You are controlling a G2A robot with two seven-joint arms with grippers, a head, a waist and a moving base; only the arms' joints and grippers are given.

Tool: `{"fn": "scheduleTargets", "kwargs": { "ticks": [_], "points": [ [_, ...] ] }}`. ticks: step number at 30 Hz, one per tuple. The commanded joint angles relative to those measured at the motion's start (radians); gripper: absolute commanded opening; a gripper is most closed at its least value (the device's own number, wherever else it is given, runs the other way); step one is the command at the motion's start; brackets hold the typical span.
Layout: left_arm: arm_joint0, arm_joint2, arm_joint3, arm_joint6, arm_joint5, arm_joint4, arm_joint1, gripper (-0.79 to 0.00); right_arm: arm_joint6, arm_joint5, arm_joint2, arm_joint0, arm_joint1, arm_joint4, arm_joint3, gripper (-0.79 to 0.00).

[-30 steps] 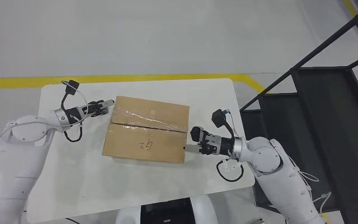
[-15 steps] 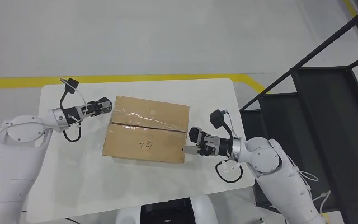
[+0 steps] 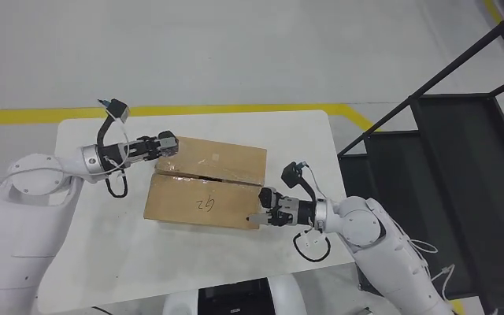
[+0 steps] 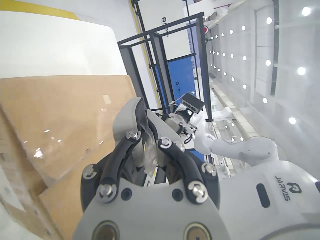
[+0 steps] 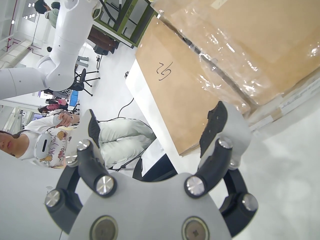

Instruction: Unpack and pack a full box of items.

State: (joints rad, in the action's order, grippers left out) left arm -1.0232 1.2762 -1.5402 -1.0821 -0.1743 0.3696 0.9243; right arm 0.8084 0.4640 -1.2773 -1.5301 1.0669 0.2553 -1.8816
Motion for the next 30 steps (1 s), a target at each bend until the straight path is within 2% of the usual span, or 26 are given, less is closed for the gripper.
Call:
{"fn": "scheduleTargets", "kwargs": {
  "ticks": [1, 14, 20, 24, 28, 30],
  "points": [
    [0.011, -0.014, -0.009, -0.011, 0.005, 0.046, 0.005, -0.785, -0.009, -0.003, 0.022, 0.012, 0.002, 0.007, 0.011, 0.000],
    [0.109, -0.112, -0.056, -0.105, 0.043, 0.310, 0.042, -0.785, -0.032, -0.047, 0.093, 0.062, 0.007, 0.054, 0.058, 0.000],
    [0.118, -0.133, -0.059, -0.150, 0.069, 0.489, 0.058, -0.785, -0.036, -0.064, 0.108, 0.066, 0.006, 0.070, 0.068, 0.000],
    [0.124, -0.131, -0.058, -0.174, 0.088, 0.542, 0.063, -0.785, -0.039, -0.072, 0.111, 0.070, 0.005, 0.075, 0.074, 0.000],
    [0.130, -0.118, -0.061, -0.175, 0.090, 0.498, 0.061, -0.785, -0.041, -0.074, 0.111, 0.072, 0.003, 0.076, 0.077, 0.000],
    [0.129, -0.106, -0.064, -0.154, 0.087, 0.416, 0.056, -0.785, -0.044, -0.076, 0.108, 0.072, 0.002, 0.072, 0.078, 0.000]
  ]
}}
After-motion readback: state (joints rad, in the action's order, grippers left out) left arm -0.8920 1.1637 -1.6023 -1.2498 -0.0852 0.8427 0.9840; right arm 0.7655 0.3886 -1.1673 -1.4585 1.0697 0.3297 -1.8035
